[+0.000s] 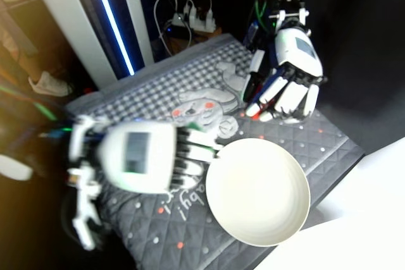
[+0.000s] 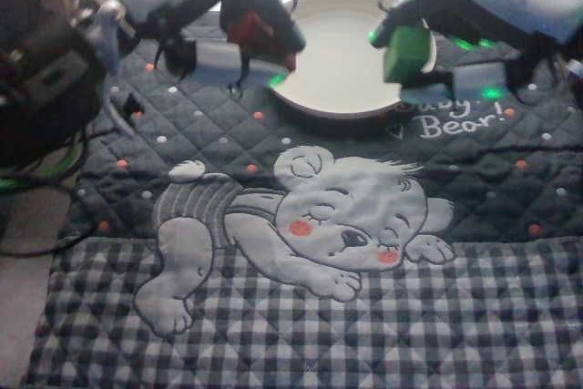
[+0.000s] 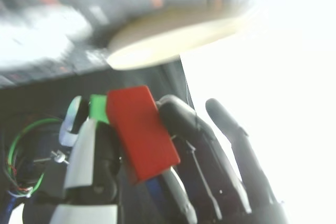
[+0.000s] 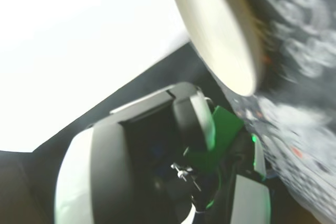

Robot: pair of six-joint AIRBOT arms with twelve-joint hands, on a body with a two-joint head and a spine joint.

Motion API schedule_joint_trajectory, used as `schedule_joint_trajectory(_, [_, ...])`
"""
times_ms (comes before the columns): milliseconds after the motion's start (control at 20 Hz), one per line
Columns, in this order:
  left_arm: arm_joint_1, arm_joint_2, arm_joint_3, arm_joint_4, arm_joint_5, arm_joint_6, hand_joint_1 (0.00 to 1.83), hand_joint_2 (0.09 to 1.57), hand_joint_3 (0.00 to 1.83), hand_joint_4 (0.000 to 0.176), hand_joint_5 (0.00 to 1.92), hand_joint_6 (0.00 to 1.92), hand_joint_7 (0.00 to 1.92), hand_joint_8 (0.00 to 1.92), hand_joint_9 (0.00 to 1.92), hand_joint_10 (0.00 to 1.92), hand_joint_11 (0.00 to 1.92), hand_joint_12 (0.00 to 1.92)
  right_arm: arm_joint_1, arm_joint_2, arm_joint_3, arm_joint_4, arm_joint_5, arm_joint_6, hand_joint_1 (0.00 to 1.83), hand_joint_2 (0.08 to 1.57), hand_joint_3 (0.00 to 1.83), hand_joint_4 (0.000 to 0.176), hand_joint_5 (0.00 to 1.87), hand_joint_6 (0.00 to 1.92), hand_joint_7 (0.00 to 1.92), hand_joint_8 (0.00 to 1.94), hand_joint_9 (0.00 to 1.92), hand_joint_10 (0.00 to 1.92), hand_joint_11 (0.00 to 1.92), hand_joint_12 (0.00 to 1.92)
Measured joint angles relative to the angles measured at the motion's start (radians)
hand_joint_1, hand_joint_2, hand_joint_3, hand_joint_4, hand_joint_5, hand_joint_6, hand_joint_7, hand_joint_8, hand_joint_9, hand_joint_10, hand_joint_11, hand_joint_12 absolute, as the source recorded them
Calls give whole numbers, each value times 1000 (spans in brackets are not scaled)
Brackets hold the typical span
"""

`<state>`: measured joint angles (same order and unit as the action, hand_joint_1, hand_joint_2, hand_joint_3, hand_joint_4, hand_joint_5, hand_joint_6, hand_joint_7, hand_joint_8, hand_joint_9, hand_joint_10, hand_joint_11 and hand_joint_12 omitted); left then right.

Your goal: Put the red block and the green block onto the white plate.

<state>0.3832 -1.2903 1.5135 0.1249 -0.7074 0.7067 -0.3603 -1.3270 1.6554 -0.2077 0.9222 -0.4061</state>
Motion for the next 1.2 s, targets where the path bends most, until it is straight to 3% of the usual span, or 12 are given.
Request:
schedule_joint_trajectory(50, [-17,-35,43,-16,18,0,1278,1012,0,0,1398,97,1199,733,1077,756,839,1331,17,-32,35,0,-30,0,1162,1098,4,0,1015,907,894,1570,1046,1796,1149,1921])
schedule_joint_trajectory(150, [-40,-112,133,-32,68,0,1401,998,0,0,1245,367,1355,297,1154,853,879,1070,49,-100,113,0,-92,0,1145,1135,0,0,941,1025,1000,1241,1121,1606,1124,1895])
schedule_joint_trajectory(250, [-61,-194,222,-32,145,-3,1274,1032,4,0,1105,679,1267,576,1302,179,1011,826,76,-155,184,1,-163,-3,1168,1140,5,0,917,1026,1078,1324,1212,1504,1215,1697])
schedule_joint_trajectory(350, [-80,-246,279,-27,207,-10,1252,1097,8,0,928,931,1110,898,1333,112,1049,944,91,-197,235,-1,-204,-6,1154,1139,2,0,927,1039,1150,1522,1289,1738,1300,1853])
schedule_joint_trajectory(400, [-88,-269,301,-22,224,-11,1141,1212,3,0,541,430,701,573,1057,23,543,1428,94,-214,254,-20,-236,-18,1007,1082,0,0,771,381,747,1086,867,1329,895,1698])
schedule_joint_trajectory(500, [-87,-266,294,-13,238,-11,1155,1059,0,23,351,26,485,55,611,0,64,1268,94,-215,247,-39,-257,-21,828,948,0,91,268,17,440,122,430,230,224,876])
schedule_joint_trajectory(550, [-77,-238,262,-15,238,-11,1092,1037,0,27,288,5,366,12,448,0,12,1018,94,-211,235,-27,-286,-31,769,916,0,135,119,3,340,25,361,61,127,694])
schedule_joint_trajectory(700, [-33,-137,158,-25,175,-18,907,869,0,8,344,1,364,6,369,3,0,1224,93,-131,134,-36,-286,-30,624,895,0,161,0,0,117,0,164,1,0,664])
schedule_joint_trajectory(850, [32,5,-14,-19,84,-18,947,841,0,83,276,0,303,1,340,8,0,1195,93,4,-21,-102,-198,-27,542,861,0,136,0,0,67,7,72,15,0,329])
schedule_joint_trajectory(1000, [179,199,-211,-71,-78,-16,974,887,7,42,273,0,233,0,303,0,8,1096,11,189,-190,-57,35,-24,632,837,8,99,86,2,137,2,132,3,0,364])
schedule_joint_trajectory(1150, [365,348,-351,-190,-300,-19,905,897,1,46,222,0,229,0,328,5,4,1024,-228,303,-303,66,161,-25,724,881,5,109,3,1,107,2,59,5,0,127])
schedule_joint_trajectory(1200, [398,377,-381,-207,-354,-19,931,898,0,33,239,1,266,2,358,5,25,1003,-276,321,-329,87,192,-25,765,842,0,150,34,4,169,9,133,9,0,157])
